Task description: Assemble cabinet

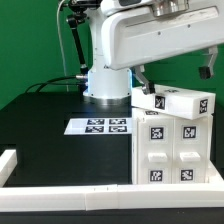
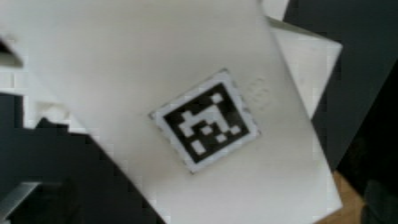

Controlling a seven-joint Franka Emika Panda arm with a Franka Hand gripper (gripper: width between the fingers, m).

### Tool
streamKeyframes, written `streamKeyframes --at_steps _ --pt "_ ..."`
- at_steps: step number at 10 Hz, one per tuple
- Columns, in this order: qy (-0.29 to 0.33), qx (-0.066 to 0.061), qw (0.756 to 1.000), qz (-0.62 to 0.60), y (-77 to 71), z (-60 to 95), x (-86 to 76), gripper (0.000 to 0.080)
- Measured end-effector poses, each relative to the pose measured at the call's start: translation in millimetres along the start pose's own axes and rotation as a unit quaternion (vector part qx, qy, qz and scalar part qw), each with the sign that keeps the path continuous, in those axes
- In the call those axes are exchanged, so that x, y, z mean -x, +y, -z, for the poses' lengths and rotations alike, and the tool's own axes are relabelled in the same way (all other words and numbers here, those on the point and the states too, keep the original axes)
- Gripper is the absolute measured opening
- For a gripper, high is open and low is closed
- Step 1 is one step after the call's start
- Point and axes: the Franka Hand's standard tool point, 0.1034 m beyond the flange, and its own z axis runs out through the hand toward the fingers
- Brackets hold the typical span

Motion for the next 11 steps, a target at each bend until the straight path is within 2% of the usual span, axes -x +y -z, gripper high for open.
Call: streamKeyframes --at_steps 4,10,11 --pt "-0.008 0.016 0.986 0.167 -1.3 -5.8 2.8 0.0797" --pt "-0.011 0.019 0.987 0.160 4.4 -18.8 18.3 0.0797" --pt "-0.011 0.019 0.987 0.159 5.9 -19.0 18.9 0.0756"
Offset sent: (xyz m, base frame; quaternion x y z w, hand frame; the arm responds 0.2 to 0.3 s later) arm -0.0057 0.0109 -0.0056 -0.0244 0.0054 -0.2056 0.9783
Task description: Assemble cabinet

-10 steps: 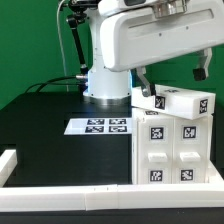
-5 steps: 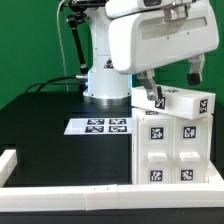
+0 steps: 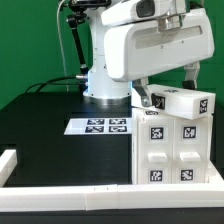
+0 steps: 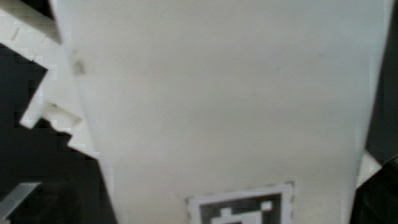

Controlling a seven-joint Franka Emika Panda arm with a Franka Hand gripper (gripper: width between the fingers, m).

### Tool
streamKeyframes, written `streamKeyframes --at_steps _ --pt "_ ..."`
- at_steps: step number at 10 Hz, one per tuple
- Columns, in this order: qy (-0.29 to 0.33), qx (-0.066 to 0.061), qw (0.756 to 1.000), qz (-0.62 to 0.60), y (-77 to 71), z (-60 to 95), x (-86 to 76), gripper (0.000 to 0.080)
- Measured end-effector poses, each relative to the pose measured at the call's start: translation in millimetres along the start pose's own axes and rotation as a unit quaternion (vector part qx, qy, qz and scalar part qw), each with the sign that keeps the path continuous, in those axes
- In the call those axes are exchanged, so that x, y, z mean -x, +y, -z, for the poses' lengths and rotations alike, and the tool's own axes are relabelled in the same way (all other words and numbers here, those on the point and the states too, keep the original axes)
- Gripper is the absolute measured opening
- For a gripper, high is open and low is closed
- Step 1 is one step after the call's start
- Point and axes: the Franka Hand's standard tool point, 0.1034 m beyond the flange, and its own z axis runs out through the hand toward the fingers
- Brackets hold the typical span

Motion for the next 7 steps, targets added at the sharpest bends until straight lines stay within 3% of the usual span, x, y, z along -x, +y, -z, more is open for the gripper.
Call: streamKeyframes --at_steps 1,2,4,7 --pt "0.000 0.000 1.000 -0.007 -0.2 0.0 -0.1 0.0756" --pt "0.000 0.000 1.000 -0.019 -0.1 0.0 -0.1 0.0580" --pt "0.000 0.000 0.999 -0.039 0.0 0.0 0.0 0.0556" --pt "0.005 0.001 0.984 -0.176 -0.5 -0.1 -1.4 0.0556"
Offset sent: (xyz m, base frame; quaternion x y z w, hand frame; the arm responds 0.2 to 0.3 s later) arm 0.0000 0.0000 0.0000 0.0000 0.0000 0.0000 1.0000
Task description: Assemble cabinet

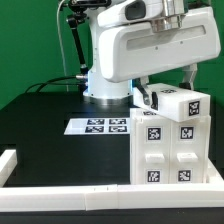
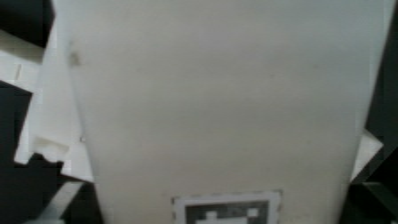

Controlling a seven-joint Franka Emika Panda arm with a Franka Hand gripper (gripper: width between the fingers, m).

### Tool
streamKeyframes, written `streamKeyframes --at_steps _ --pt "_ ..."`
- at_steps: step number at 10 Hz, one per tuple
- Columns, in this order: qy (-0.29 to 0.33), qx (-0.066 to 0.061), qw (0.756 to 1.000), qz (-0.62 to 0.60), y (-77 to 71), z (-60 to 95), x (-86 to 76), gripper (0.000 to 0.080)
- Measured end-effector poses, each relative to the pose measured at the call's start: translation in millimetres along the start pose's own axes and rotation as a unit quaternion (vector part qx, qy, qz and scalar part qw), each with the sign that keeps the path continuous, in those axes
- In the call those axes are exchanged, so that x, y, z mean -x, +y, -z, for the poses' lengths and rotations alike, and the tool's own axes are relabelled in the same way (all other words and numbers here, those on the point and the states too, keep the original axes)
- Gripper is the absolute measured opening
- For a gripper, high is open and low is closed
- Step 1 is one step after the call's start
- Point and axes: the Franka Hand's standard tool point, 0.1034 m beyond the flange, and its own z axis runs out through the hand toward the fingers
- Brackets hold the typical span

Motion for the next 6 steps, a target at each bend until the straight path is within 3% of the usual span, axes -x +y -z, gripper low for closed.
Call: streamKeyframes --at_steps 6 --pt "0.037 0.002 0.963 -0.265 -1.9 -0.9 -5.0 0.0557"
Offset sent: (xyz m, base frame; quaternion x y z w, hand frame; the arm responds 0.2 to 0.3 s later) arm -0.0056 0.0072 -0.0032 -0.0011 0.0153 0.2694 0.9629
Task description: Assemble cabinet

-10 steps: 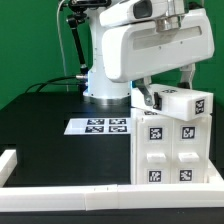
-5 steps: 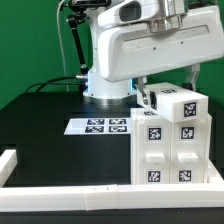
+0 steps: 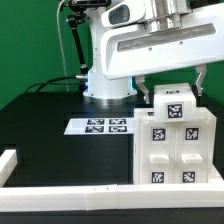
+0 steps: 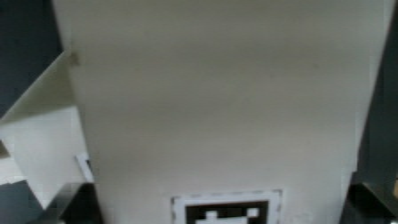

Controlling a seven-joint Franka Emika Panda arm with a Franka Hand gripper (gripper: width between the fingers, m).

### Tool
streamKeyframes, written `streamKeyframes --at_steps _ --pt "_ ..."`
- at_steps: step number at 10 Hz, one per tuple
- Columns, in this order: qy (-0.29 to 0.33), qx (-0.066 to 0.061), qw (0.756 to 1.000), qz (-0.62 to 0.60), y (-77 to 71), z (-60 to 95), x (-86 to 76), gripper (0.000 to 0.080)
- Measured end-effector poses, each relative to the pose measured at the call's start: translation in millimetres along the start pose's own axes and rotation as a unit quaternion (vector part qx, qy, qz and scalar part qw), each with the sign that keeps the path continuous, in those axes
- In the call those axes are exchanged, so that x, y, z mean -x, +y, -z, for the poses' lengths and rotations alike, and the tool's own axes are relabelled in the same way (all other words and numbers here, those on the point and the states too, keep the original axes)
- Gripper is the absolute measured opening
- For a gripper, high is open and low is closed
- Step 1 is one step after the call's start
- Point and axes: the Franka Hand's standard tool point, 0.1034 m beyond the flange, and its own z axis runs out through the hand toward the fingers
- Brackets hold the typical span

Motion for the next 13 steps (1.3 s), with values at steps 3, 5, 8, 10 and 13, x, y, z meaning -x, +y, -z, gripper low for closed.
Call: streamKeyframes --at_steps 3,5,8,10,13 --pt "0.000 0.000 0.995 -0.097 0.3 -0.1 0.0 0.0557" --pt "-0.001 -0.004 0.981 -0.193 0.0 -0.2 0.0 0.0557" --pt "-0.001 -0.009 0.935 -0.353 -3.7 0.5 4.2 0.0557" --pt "-0.004 -0.012 0.900 -0.437 -4.9 0.6 4.5 0.0557" --pt "-0.010 -0.019 0.833 -0.553 -7.2 1.8 4.2 0.0557"
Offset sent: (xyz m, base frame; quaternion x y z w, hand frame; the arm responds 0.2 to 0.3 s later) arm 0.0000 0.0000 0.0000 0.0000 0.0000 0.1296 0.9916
